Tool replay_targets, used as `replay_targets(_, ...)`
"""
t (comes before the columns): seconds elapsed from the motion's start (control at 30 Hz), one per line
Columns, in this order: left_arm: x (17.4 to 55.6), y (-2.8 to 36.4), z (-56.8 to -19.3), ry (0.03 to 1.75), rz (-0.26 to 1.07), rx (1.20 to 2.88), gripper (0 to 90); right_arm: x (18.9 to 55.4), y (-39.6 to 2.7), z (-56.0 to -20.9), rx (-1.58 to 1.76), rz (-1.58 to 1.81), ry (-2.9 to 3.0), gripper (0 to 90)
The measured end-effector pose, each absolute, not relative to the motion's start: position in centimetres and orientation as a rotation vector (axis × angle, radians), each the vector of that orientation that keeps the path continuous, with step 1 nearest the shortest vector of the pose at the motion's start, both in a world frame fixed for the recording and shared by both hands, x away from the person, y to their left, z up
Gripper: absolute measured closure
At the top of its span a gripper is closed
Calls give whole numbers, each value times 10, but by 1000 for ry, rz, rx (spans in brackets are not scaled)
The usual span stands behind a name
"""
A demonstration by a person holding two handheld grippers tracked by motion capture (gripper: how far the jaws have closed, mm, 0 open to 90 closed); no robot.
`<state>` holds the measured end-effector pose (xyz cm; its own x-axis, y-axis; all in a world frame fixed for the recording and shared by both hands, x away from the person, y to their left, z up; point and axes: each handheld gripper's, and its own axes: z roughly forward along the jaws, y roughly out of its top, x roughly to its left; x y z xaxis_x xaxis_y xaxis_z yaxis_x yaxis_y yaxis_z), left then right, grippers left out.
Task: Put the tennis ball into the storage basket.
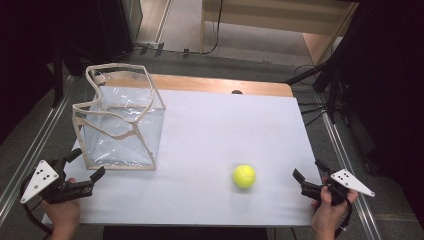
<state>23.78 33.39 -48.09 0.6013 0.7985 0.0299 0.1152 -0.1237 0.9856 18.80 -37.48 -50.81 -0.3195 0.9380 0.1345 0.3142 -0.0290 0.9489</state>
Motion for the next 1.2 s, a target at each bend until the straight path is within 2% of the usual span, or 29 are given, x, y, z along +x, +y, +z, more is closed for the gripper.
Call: replay_targets(1.2, 237, 331, -481, 770, 706, 1635, 54, 214, -310, -455, 1152, 1175, 2116, 0)
